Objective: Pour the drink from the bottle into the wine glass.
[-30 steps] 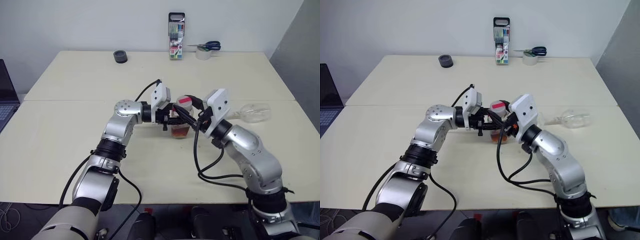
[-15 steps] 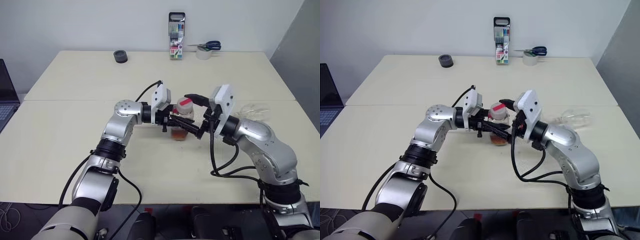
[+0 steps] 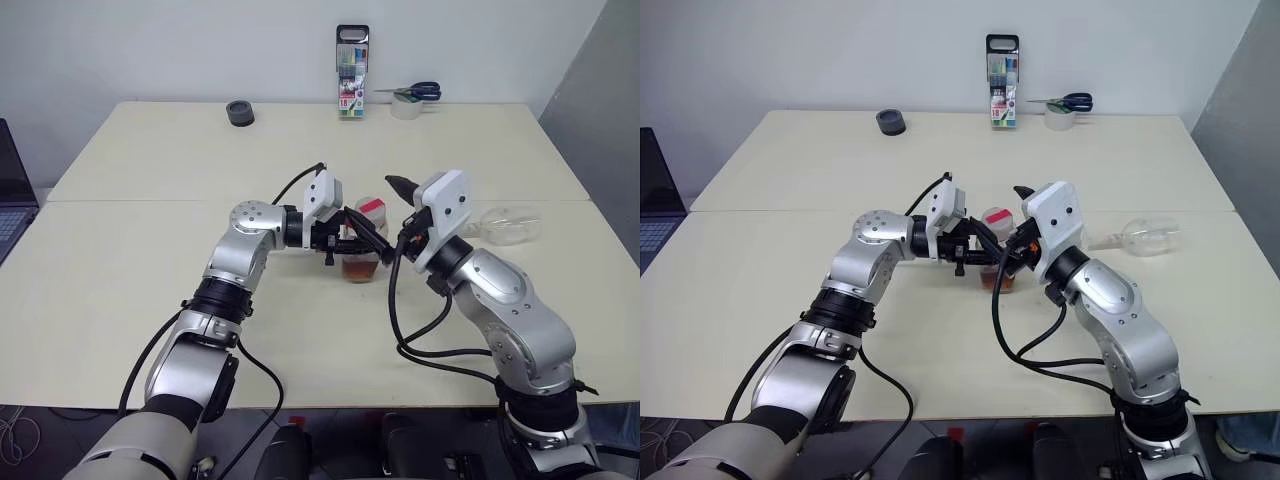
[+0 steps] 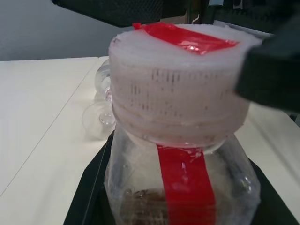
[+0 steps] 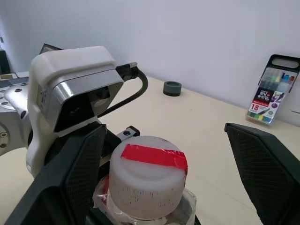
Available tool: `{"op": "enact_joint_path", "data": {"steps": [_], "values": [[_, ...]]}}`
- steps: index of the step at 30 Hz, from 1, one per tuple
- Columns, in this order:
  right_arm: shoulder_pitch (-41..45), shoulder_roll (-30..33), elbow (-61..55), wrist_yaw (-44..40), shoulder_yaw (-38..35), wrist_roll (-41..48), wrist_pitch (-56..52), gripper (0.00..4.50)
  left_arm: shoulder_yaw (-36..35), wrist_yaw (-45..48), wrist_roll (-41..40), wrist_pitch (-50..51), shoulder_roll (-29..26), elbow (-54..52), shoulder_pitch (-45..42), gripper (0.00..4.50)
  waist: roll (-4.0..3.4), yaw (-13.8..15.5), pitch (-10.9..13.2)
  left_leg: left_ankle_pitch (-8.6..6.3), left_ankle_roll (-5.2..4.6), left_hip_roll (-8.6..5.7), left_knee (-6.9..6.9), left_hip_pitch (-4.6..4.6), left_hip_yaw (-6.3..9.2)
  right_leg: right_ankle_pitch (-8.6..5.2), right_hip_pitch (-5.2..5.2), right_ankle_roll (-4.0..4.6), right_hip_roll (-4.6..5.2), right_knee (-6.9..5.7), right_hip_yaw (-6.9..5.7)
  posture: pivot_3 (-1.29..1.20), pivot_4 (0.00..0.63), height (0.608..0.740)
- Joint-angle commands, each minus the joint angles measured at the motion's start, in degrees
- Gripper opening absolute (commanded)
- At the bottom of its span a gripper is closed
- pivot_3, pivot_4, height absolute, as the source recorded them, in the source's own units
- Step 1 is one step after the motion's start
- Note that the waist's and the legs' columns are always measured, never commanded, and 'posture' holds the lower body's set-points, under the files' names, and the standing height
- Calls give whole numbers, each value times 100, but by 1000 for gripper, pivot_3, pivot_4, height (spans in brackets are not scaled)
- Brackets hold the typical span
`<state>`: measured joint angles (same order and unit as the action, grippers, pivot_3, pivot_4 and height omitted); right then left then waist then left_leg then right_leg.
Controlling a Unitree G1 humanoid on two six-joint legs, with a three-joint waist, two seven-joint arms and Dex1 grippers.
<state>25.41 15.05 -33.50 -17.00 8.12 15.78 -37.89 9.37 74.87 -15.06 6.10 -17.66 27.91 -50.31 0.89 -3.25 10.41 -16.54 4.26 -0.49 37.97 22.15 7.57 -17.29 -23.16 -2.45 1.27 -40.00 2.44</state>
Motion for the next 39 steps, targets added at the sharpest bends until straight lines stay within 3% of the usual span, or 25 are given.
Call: {"op": "enact_joint_path", "data": {"steps": [1, 25, 28, 33, 35, 39], "values": [[-4, -42, -157, 62, 36, -95, 143, 4304, -35, 64, -16, -107, 38, -11, -276, 1761, 0, 0, 0, -1, -1, 0, 0, 0, 0, 0, 0, 0, 0, 0, 0, 0, 150, 740], [-61, -303, -78, 146, 66, -203, 221, 4304, -55, 65, -2, -114, 39, -7, -260, 1761, 0, -3, 0, -2, -4, 0, 0, 0, 0, 0, 0, 0, 0, 0, 0, 0, 150, 740], [-45, -332, -20, 155, 74, -221, 247, 3668, -52, 69, -3, -110, 40, -9, -258, 1761, 0, -3, 0, -2, -3, 0, 0, 0, 0, 0, 0, 0, 0, -1, 0, 0, 150, 740], [7, -356, 52, 65, 90, -183, 331, 1946, -46, 78, -4, -102, 38, -12, -258, 1760, 0, -3, 0, -2, -3, 0, 0, 0, 0, 0, 0, 0, 0, -1, 0, 0, 150, 740], [130, -177, 154, -291, 103, -61, 380, 1899, -44, 96, -6, -97, 36, -10, -265, 1742, 0, -4, 0, -2, -3, 0, 1, 0, -1, 0, 0, 0, 0, -1, 1, 0, 150, 740], [741, 648, 806, -1855, -147, 628, 469, 1899, -22, 177, 4, -95, 33, 8, -284, 1741, 0, -3, 0, -6, -12, -3, 5, -1, -3, 0, 3, 0, 0, 0, 1, 0, 150, 740]]}}
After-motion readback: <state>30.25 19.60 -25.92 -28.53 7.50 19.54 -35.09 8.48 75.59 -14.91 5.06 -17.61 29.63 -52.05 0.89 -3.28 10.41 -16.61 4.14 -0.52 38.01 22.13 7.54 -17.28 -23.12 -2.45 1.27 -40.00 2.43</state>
